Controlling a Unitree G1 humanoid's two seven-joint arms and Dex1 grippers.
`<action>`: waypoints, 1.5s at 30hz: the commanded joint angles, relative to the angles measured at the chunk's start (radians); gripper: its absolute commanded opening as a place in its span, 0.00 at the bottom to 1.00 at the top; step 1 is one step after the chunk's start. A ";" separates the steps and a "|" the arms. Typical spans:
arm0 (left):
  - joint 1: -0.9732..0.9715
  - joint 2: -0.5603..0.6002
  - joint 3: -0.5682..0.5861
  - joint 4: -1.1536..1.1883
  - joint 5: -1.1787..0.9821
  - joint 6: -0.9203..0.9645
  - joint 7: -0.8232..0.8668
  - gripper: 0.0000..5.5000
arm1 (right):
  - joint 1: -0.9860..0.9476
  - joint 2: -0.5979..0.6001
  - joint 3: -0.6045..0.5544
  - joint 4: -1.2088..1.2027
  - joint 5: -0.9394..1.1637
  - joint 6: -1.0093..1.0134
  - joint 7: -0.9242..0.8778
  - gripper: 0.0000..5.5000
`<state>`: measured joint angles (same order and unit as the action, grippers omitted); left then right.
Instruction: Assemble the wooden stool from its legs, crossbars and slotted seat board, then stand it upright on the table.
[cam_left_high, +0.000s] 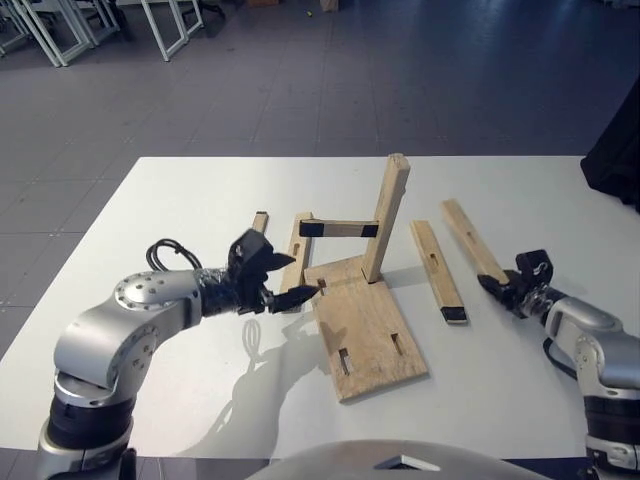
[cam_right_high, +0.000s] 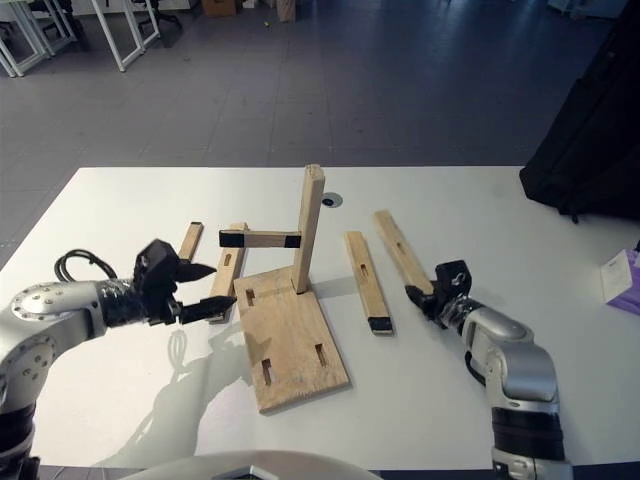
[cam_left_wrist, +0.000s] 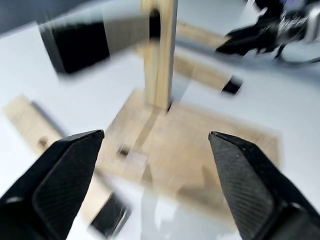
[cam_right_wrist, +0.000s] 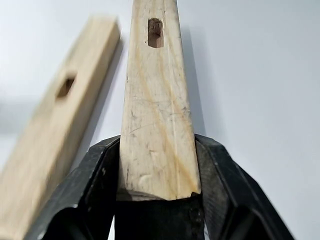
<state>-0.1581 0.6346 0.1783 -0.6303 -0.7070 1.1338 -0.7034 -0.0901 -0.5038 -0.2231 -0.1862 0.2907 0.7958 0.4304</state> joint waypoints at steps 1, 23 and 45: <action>-0.096 -0.133 0.140 0.040 -0.368 0.097 0.049 0.71 | -0.219 -0.008 -0.153 -0.110 0.140 0.046 -0.036 0.37; -0.252 -0.079 0.030 0.318 -1.167 -0.080 0.347 0.71 | -0.263 -0.056 0.086 -0.335 1.120 0.290 0.110 0.37; -0.066 0.030 0.175 0.362 -1.049 -0.179 0.206 0.37 | -0.215 -0.210 -0.025 -0.295 1.276 0.260 0.070 0.72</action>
<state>-0.2863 0.6081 0.2856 -0.2606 -1.8487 0.9749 -0.4678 -0.3718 -0.6452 -0.1941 -0.4634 1.5639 1.0469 0.4984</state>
